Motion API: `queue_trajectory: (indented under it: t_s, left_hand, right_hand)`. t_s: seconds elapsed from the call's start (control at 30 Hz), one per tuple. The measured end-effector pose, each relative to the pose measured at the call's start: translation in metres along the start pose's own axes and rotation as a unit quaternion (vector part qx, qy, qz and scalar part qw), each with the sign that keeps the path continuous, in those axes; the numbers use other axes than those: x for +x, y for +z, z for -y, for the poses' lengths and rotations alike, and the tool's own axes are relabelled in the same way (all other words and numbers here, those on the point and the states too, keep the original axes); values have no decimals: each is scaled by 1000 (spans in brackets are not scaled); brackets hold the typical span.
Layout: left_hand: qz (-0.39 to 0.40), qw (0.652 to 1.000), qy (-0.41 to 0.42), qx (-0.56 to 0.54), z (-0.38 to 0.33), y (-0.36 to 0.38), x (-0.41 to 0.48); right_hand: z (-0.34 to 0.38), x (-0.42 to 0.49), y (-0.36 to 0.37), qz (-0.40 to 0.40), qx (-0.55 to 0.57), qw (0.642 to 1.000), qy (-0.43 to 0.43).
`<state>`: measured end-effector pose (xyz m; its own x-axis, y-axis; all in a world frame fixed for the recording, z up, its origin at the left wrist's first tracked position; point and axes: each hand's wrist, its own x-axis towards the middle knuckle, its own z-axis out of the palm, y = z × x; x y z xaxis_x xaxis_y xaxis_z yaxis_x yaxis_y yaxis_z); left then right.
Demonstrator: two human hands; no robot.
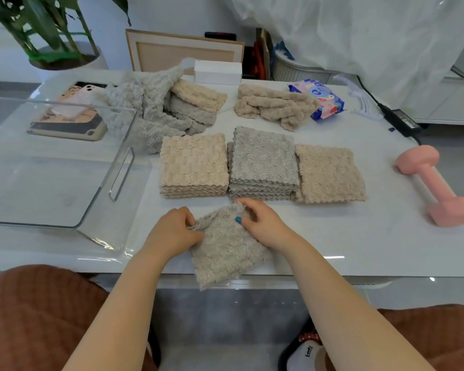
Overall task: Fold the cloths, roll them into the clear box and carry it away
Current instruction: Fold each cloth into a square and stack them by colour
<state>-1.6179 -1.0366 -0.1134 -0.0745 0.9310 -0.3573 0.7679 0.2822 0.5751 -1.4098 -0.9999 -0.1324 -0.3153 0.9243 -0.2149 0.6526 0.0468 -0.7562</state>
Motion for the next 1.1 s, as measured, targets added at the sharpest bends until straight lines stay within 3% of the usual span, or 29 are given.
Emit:
queue_trajectory:
  t_s: [0.13, 0.3, 0.37, 0.43, 0.5, 0.57, 0.63, 0.73, 0.8, 0.87, 0.93, 1.0, 1.03, 1.1]
  left_hand:
    - [61, 994, -23, -91, 1, -7, -2]
    - [99, 983, 72, -138, -9, -12, -18]
    - [60, 978, 137, -148, -25, -13, -26]
    - [-8, 964, 204, -168, -45, -17, -32]
    - [-53, 942, 277, -184, -63, -21, -39]
    - [-52, 926, 342, -155, -73, -18, -42]
    - [-4, 929, 360, -84, -72, -5, -40]
    - [159, 948, 273, 46, -50, 22, -39]
    - [232, 948, 216, 34, -37, 28, -42]
    - [189, 961, 199, -25, -36, 22, -41]
    - [46, 978, 193, -56, -41, 17, -34]
    - [-115, 972, 192, -75, -53, 21, -26]
    - [-155, 967, 196, -57, -60, 28, -24]
    - [-142, 969, 198, 38, -66, 56, -22]
  right_hand:
    - [18, 1, -5, 75, -93, 993, 24]
    - [20, -27, -21, 119, 2, 990, 75]
    - [20, -41, -34, 61, 34, 996, 51]
    - [24, -53, -50, -62, 74, 995, -22]
    - [28, -66, -67, -188, 110, 971, -102]
    - [24, -77, -77, -225, 112, 959, -127]
    - [6, -81, -72, -190, 37, 977, -84]
    - [-27, -90, -54, -16, -88, 994, 61]
    - [-35, -96, -52, -13, -76, 994, 81]
    - [-30, -97, -57, -67, -45, 992, 94]
    - [-25, -92, -59, -130, -15, 986, 104]
    - [-17, -81, -56, -213, -2, 974, 71]
    - [-14, -76, -51, -238, -12, 970, 38]
    - [-15, -65, -37, -209, -59, 976, -34]
